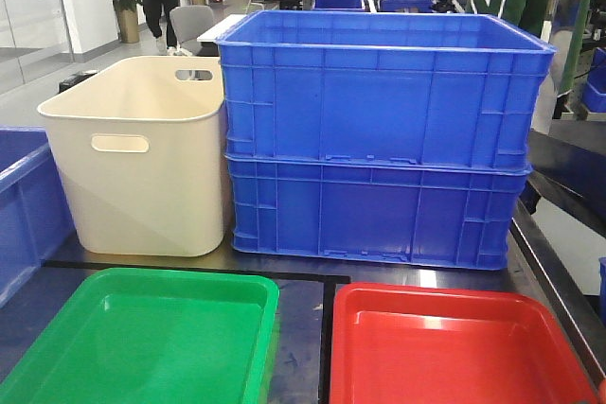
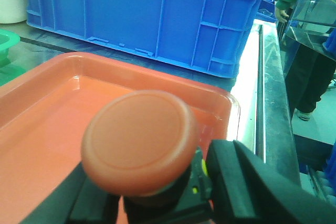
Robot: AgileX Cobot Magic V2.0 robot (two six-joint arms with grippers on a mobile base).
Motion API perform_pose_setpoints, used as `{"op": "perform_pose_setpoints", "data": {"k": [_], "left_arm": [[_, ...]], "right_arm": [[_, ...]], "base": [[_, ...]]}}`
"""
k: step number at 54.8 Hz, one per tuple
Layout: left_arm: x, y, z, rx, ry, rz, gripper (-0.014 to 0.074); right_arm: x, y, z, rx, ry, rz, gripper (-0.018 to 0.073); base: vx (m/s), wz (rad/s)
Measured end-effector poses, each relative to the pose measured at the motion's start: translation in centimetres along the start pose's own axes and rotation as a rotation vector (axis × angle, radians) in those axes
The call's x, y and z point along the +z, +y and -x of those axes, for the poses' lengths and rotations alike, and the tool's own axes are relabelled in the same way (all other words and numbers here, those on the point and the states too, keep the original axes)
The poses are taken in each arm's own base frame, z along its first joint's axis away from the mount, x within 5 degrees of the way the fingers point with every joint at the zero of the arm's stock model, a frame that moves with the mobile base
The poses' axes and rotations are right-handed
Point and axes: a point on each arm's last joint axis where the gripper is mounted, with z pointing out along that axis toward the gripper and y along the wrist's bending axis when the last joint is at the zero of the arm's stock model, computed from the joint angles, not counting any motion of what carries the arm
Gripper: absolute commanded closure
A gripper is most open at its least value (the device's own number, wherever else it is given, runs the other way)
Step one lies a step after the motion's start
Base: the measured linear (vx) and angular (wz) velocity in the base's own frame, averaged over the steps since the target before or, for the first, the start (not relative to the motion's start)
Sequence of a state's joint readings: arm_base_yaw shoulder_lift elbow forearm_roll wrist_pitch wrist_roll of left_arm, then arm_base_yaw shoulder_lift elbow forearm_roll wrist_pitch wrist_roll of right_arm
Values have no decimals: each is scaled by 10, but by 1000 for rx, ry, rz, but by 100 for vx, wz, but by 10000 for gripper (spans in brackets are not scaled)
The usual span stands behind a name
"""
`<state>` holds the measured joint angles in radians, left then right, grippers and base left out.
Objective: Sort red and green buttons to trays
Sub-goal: 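Lower green button into green tray with left gripper, red into red tray with right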
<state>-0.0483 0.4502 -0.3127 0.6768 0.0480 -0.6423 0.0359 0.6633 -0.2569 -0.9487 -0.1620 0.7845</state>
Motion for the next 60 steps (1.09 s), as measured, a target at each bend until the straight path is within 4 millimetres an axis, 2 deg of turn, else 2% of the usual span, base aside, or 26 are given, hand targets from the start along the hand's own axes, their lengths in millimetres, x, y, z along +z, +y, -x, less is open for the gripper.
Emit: {"op": "perform_pose_setpoints", "data": {"k": [17, 26, 31, 36, 45, 50, 55, 60], "left_arm": [[0, -3, 5, 0, -50, -37, 596], [8, -14, 12, 2, -136, -151, 596], [25, -23, 11, -23, -140, -244, 596], [46, -30, 1, -60, -85, -319, 596], [84, -40, -27, -122, 55, -412, 595], [104, -45, -35, -149, 89, -461, 588], [123, -50, -41, -142, 120, -504, 554], [135, -54, -49, -99, 172, -548, 483]], "right_arm": [[0, 0, 0, 5, -3, 3, 567], [2, 9, 7, 0, -83, 106, 567], [9, 16, 10, -14, -112, 198, 567], [23, 19, 14, -4, -102, 261, 567], [60, 17, 19, 17, -30, 314, 565], [79, 17, 17, 20, 7, 343, 556], [95, 16, 14, 8, 32, 365, 513], [105, 16, 10, -3, 59, 372, 428]], "base": [[0, 0], [0, 0], [0, 0], [0, 0], [0, 0], [0, 0], [0, 0], [0, 0]]}}
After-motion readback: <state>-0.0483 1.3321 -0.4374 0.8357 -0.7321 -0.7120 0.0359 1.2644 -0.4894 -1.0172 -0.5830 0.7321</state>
